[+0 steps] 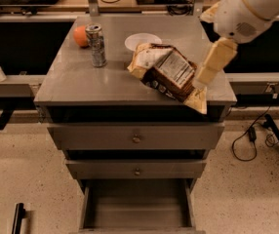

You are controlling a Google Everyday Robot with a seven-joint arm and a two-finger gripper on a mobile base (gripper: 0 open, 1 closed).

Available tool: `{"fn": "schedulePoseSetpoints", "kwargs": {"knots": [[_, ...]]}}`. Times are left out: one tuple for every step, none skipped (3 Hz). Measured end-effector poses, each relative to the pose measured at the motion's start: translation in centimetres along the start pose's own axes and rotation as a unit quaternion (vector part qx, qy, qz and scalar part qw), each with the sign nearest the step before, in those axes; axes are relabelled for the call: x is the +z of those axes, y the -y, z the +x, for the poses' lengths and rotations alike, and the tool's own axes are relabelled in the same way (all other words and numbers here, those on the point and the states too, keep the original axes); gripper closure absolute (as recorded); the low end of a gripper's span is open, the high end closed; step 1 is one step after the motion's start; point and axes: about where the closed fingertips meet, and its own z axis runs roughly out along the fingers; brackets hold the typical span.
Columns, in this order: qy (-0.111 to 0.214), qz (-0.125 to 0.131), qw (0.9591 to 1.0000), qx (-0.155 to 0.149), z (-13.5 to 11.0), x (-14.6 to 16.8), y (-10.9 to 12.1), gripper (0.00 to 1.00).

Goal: Place brown chip bag into bottom drawer

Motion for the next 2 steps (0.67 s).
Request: {"fn": "schedulePoseSetpoints", "kwargs": {"knots": [[0.030,0.011,0.9993,0.019,-1.8,4.1,4.1,0.00],[0.035,-0.008,0.9975,0.060,-1.5,8.9,6.5,0.18]]}}
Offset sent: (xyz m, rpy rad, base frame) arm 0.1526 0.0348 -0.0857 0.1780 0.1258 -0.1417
